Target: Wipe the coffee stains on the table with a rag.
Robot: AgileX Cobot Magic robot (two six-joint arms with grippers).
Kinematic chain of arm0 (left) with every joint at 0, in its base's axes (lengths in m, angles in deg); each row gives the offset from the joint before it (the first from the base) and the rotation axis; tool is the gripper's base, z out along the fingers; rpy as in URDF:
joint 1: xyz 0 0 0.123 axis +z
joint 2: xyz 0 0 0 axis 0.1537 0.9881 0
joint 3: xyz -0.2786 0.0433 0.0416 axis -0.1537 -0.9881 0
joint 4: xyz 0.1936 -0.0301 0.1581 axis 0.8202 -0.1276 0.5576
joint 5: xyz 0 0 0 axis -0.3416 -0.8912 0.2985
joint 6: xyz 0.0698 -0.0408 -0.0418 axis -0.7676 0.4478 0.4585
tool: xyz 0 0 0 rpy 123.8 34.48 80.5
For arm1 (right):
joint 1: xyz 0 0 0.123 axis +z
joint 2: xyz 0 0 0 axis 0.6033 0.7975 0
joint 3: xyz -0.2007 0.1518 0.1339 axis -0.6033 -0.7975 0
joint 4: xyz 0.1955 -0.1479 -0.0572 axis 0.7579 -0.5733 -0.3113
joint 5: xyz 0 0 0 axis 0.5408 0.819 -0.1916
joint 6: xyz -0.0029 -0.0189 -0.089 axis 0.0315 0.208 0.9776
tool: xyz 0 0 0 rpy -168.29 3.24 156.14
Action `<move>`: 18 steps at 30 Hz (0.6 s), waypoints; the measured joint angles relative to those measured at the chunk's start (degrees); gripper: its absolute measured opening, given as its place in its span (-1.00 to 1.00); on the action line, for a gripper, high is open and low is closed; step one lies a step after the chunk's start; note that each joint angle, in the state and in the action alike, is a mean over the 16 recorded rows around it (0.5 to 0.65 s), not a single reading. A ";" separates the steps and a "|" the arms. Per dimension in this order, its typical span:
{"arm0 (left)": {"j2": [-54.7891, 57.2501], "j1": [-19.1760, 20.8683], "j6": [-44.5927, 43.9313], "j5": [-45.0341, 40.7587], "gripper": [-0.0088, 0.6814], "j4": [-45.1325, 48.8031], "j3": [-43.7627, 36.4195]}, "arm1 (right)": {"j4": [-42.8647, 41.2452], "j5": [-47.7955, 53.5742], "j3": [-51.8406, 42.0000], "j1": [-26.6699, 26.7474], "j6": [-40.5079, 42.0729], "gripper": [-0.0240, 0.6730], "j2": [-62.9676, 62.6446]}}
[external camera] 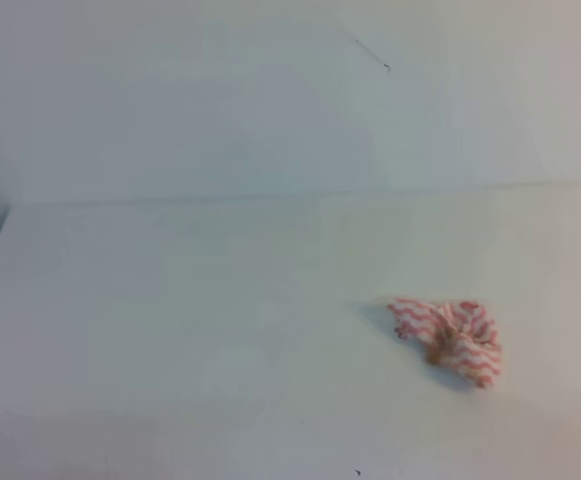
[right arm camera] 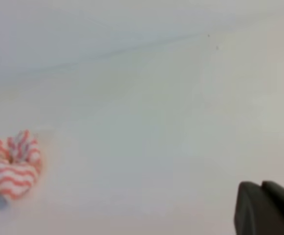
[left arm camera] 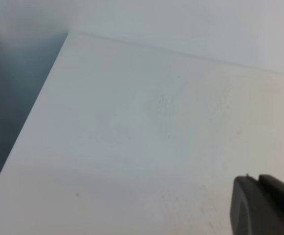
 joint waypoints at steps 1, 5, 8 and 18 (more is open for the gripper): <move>0.00 0.00 0.00 0.00 -0.97 0.00 0.00 | 0.23 -0.46 -0.64 -0.72 -0.07 -0.94 -0.23; 0.00 0.00 0.00 0.00 -0.97 0.00 0.00 | 1.16 -2.67 -3.04 -3.03 -0.36 -0.94 -0.57; 0.00 0.00 0.00 0.00 -0.97 0.00 0.00 | 1.49 -4.19 -4.25 -3.73 -0.58 -0.94 -0.54; 0.00 0.00 0.00 0.00 -0.97 0.00 0.00 | 1.83 -6.05 -4.85 -3.90 -0.01 -0.94 -0.64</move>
